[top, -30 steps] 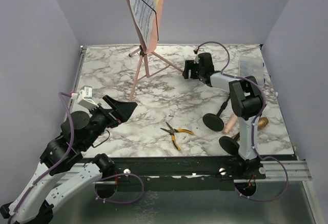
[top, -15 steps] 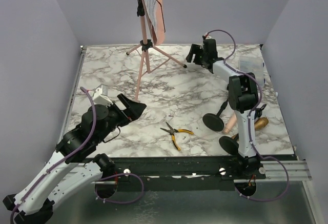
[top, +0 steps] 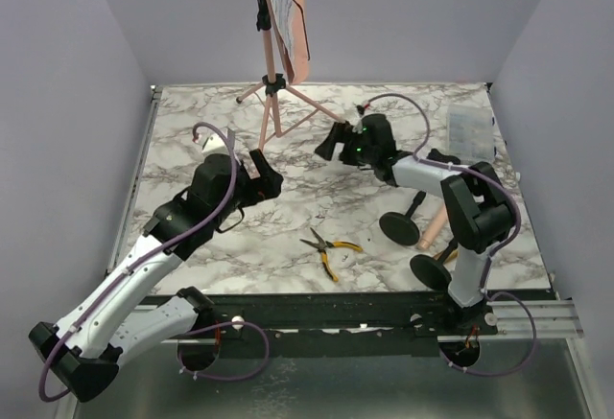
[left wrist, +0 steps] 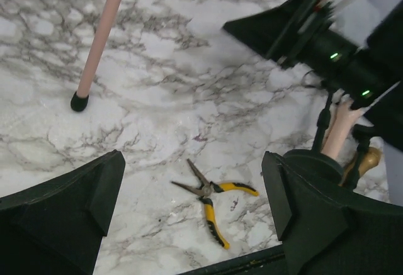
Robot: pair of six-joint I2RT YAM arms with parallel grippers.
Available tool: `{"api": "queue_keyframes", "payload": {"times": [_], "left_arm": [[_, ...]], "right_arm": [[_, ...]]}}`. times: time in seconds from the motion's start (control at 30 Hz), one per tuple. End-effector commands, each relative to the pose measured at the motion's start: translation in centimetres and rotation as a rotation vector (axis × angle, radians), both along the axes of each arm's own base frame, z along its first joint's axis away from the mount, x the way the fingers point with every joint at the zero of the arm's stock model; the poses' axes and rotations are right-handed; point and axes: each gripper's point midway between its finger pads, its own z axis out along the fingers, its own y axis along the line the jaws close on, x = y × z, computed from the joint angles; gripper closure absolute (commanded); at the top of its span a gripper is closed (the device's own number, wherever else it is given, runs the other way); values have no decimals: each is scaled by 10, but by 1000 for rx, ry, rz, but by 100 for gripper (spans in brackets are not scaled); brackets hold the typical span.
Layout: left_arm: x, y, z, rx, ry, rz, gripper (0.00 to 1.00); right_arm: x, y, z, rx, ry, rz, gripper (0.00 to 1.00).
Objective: Set up the instrument practice props
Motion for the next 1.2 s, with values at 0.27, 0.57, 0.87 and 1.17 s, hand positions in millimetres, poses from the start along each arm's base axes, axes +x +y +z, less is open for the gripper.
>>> {"api": "queue_keyframes", "payload": {"times": [0.27,0.57,0.87,1.17], "left_arm": [[-39,42,113,-121,-269,15,1],[-49,51,114,-132,-281,20,1],[-43,39,108,-140,-262,-7,1],[-43,32,108,-170,-250,-22,1]], "right_arm": [[-58,192,-3,120,-64,-6,2],[-49,206,-60,-155,-107,-43,10],[-53,153,-67,-323,-187,-85,11],[-66,72,-72,-389,-164,-85,11]]}}
